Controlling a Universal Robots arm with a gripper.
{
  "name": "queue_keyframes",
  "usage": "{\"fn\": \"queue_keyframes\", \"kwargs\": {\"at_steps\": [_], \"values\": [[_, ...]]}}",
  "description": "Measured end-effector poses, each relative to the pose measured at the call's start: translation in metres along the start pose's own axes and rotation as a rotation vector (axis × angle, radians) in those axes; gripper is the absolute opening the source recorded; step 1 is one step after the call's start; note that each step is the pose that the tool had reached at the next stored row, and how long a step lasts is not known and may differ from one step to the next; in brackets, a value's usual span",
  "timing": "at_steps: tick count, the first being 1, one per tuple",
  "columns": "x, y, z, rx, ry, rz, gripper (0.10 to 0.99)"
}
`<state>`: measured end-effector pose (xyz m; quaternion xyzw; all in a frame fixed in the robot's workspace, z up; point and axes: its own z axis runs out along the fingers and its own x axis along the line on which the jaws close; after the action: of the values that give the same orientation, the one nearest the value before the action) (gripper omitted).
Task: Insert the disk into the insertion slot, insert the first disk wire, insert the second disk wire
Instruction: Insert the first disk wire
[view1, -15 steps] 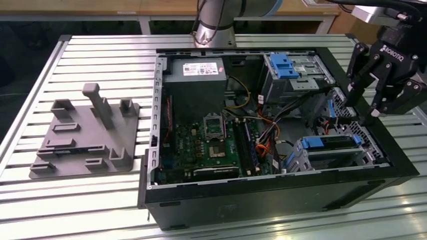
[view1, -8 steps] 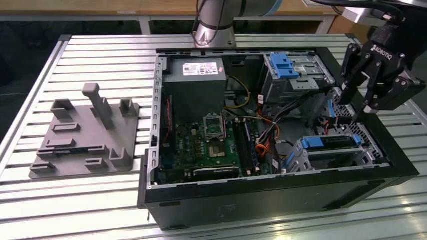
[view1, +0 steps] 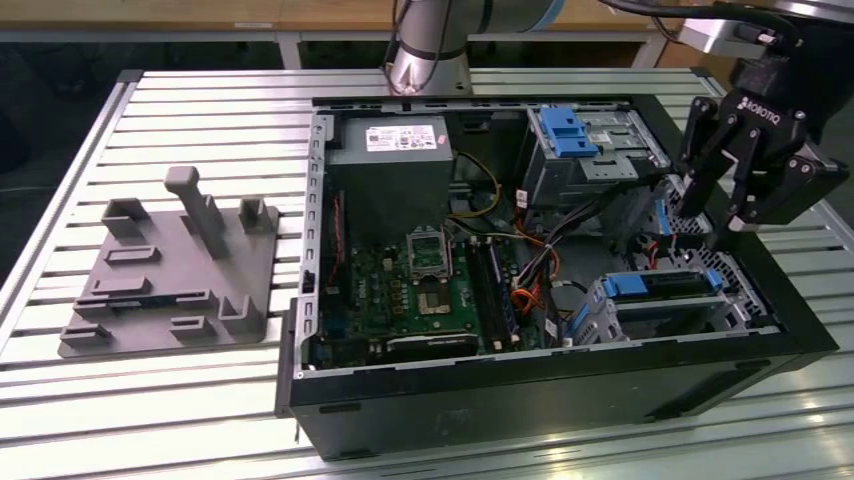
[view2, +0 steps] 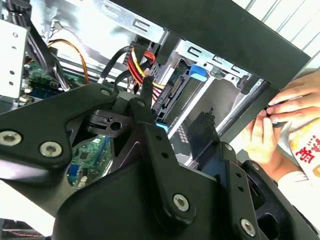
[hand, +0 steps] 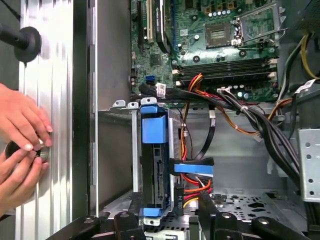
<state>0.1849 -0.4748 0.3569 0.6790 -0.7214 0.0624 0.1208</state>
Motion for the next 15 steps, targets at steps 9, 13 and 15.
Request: {"fn": "queue_keyframes", "kwargs": {"at_steps": [9, 13, 15], "values": [[-0.0069, 0.0001, 0.002, 0.001, 0.0223, 0.002, 0.557], [-0.0089, 0.0001, 0.0027, 0.001, 0.0254, 0.002, 0.557], [-0.0095, 0.0001, 0.0034, 0.001, 0.0269, 0.002, 0.541]]}}
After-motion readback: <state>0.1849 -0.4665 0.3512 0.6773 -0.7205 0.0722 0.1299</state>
